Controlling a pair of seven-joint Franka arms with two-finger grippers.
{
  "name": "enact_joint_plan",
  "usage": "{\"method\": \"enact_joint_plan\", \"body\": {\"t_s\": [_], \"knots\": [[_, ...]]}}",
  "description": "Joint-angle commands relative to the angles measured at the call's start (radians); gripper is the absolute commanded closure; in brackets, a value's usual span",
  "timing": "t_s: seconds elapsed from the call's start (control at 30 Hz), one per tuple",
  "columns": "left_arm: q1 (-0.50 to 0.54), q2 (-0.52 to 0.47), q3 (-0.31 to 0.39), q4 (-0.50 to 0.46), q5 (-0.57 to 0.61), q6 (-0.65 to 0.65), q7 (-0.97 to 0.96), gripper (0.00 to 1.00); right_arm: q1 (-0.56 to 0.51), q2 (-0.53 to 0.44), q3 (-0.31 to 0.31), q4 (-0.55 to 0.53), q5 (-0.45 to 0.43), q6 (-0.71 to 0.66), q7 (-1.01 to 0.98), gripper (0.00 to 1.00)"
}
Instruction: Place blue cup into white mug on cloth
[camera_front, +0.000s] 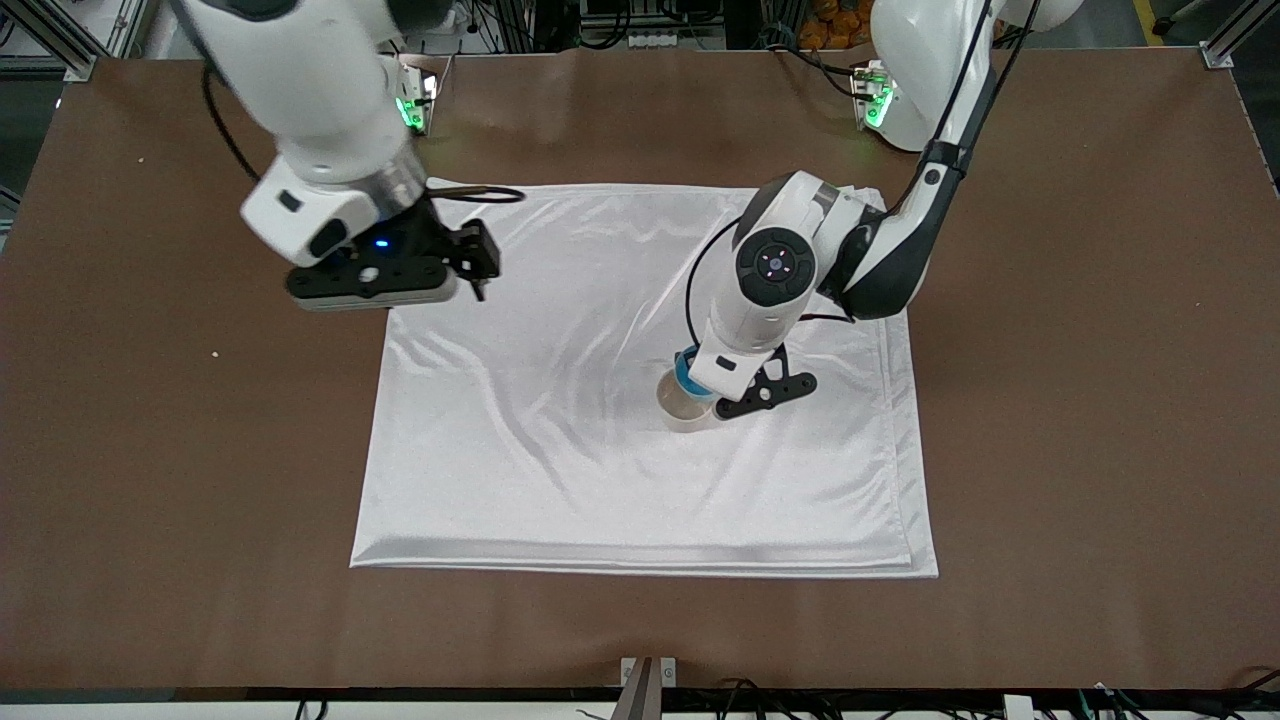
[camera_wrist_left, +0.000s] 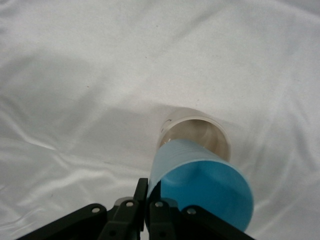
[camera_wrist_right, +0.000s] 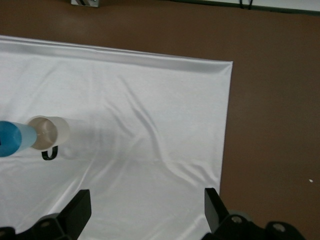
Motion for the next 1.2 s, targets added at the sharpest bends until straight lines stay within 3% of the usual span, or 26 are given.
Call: {"method": "enact_joint_plan", "body": {"t_s": [0.0, 0.4, 0.57, 0.8, 0.83, 0.9, 0.97, 1.17], "knots": [[-0.012, 0.027, 0.012, 0.001, -0.039, 0.038, -0.008, 1.0, -0.11, -0.07, 0.012, -0.036, 0.031, -0.052, -0.083, 0.0], [-0.012, 0.056, 0.01, 0.0, -0.04, 0.089, -0.005, 1.0, -0.326, -0.118, 0.012, -0.071, 0.036, -0.09, -0.269, 0.0], [-0.012, 0.077, 0.004, 0.0, -0.04, 0.121, -0.003, 1.0, -0.406, -0.117, 0.012, -0.131, 0.098, -0.044, -0.306, 0.0], [-0.012, 0.102, 0.004, 0.001, -0.042, 0.147, -0.005, 1.0, -0.452, -0.117, 0.01, -0.225, 0.103, 0.031, -0.315, 0.0], [-0.012, 0.104, 0.004, 0.001, -0.045, 0.149, -0.005, 0.97, -0.452, -0.118, 0.01, -0.24, 0.103, 0.043, -0.317, 0.0], [-0.01, 0.104, 0.004, 0.0, -0.069, 0.15, -0.003, 0.6, -0.458, -0.121, 0.01, -0.269, 0.103, 0.062, -0.317, 0.0], [-0.01, 0.104, 0.005, 0.0, -0.088, 0.15, 0.011, 0.0, -0.46, -0.121, 0.01, -0.289, 0.103, 0.075, -0.317, 0.0], [-0.012, 0.102, 0.005, 0.0, -0.089, 0.152, 0.015, 0.0, -0.459, -0.124, 0.01, -0.331, 0.102, 0.124, -0.315, 0.0]]}}
